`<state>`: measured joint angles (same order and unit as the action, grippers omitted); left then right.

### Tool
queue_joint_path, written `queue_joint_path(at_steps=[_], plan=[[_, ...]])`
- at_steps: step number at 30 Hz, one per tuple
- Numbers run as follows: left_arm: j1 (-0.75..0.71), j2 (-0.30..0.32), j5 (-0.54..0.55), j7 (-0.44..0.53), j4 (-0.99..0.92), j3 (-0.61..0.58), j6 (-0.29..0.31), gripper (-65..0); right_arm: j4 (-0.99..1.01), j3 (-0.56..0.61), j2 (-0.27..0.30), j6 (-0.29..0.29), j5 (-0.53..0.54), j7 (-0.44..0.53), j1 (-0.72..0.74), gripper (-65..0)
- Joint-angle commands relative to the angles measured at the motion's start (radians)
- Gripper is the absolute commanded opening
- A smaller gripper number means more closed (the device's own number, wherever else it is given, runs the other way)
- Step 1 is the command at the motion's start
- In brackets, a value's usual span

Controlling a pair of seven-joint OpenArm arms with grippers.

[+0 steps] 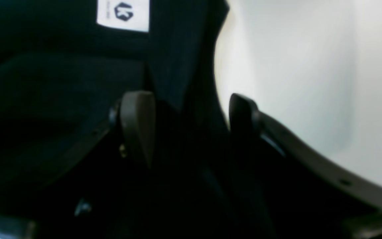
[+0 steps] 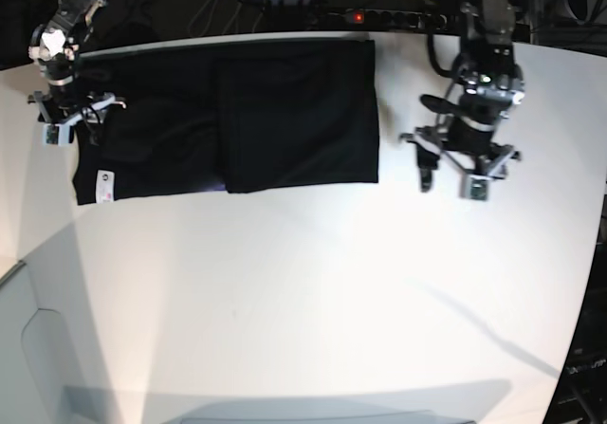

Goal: Fold the T-shirt properly
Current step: 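Press the folded half flat with the left gripper, then release and lift, then grasp the strip end at the right gripper and fold it over the stack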

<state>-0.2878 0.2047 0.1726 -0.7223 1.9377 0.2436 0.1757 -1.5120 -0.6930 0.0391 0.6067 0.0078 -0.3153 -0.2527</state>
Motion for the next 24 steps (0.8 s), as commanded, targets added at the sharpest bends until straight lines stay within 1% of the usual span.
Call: queue_joint_path(at_steps=[1,4,6,10,12,15,16,20,24], plan=[[0.003,0.005,0.008,0.019,0.015,0.029,0.002,-26.1,-0.003,-0.003,0.012,0.012,0.007,0.003,0.002,-29.3],[0.003,0.005,0.008,0.016,0.015,0.096,0.002,-26.1,0.015,-0.003,0.012,0.012,0.007,0.003,0.002,-30.2],[0.003,0.005,0.008,0.014,0.012,0.122,0.002,-26.1,0.015,-0.003,0.012,0.012,0.007,0.003,0.002,-33.4],[-0.011,0.003,0.008,0.014,-0.03,0.124,0.002,-26.1,0.017,-0.001,0.012,0.012,0.007,0.003,0.002,-45.0],[-0.017,0.0,0.008,0.014,-0.056,0.124,0.002,-26.1,0.02,-0.001,0.012,0.012,0.007,0.003,0.002,-52.2],[-0.018,-0.032,0.008,0.014,-0.102,0.13,0.002,-26.1,0.038,-0.001,0.012,0.012,0.007,0.003,0.002,-63.7],[-0.02,-0.04,0.008,0.014,-0.114,0.13,0.002,-26.1,0.04,-0.001,0.012,0.012,0.007,0.003,0.002,-65.0],[-0.043,-0.064,0.008,0.014,-0.129,0.122,0.002,-26.1,0.035,0.0,0.012,0.014,0.008,0.003,0.002,-65.0],[-0.051,-0.107,0.008,0.013,-0.128,0.122,0.002,-26.1,-0.042,0.0,0.008,0.014,0.013,0.003,0.002,-65.0]])
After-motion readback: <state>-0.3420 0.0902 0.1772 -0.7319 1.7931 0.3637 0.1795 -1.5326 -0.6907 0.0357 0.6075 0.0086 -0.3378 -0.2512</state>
